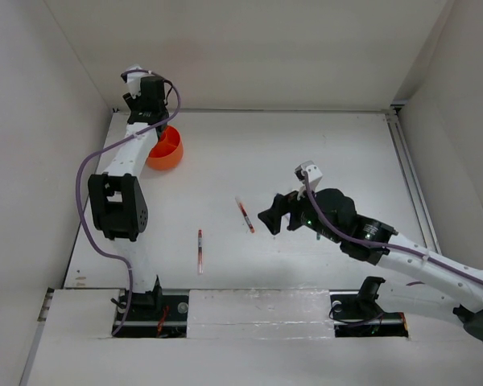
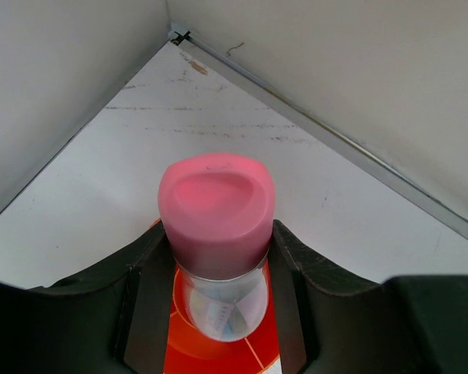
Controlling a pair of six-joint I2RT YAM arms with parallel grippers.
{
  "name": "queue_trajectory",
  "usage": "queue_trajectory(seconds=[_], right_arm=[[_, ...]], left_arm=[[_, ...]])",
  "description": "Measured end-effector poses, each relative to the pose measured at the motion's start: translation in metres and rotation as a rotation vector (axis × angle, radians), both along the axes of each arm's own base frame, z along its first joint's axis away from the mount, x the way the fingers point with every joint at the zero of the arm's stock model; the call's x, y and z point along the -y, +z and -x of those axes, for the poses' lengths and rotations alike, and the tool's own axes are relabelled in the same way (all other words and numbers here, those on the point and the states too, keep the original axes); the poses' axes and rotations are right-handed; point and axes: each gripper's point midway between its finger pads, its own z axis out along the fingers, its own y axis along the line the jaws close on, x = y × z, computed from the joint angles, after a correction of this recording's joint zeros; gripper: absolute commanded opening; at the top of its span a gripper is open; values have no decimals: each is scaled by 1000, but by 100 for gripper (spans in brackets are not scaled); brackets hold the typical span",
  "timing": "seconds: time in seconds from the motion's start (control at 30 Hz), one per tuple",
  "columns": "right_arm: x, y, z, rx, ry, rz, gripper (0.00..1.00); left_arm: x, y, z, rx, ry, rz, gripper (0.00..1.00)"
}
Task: Sort the stationery into containers
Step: Place the stationery into the container
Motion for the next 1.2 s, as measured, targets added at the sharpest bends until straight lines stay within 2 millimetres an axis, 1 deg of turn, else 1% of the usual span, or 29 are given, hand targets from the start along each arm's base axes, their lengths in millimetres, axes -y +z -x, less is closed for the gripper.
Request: queue_trajectory(seconds=[0.13, 0.33, 0.47, 0.63, 0.77, 0.83, 1.03, 1.1, 1.13, 1.2], right_arm=[[0, -1, 0, -2, 1, 3, 100], [0, -2, 0, -4, 1, 5, 100], [0, -3, 0, -5, 1, 7, 100], [0, -4, 1, -8, 4, 7, 100], [-1, -8, 2, -17, 6, 12, 100], [-1, -11, 2, -24, 9, 16, 100], [-2, -11, 3, -26, 16, 15, 100], [-2, -11, 3, -26, 17, 15, 100], [-2, -11, 3, -26, 17, 15, 100], [-2, -11, 3, -27, 17, 14, 100]], left_arm=[[0, -1, 0, -2, 1, 0, 0], [0, -15, -3, -26, 6, 3, 0], [-2, -23, -1, -49, 16, -3, 0], [-6, -24, 1, -59, 37, -14, 0], [-8, -24, 2, -59, 48, -20, 0], [-8, -25, 2, -60, 52, -23, 4], [-9, -38, 0, -86, 55, -27, 6], [-9, -43, 0, -94, 55, -28, 10], [-9, -44, -1, -98, 55, -28, 10], [-9, -46, 0, -102, 54, -29, 16]])
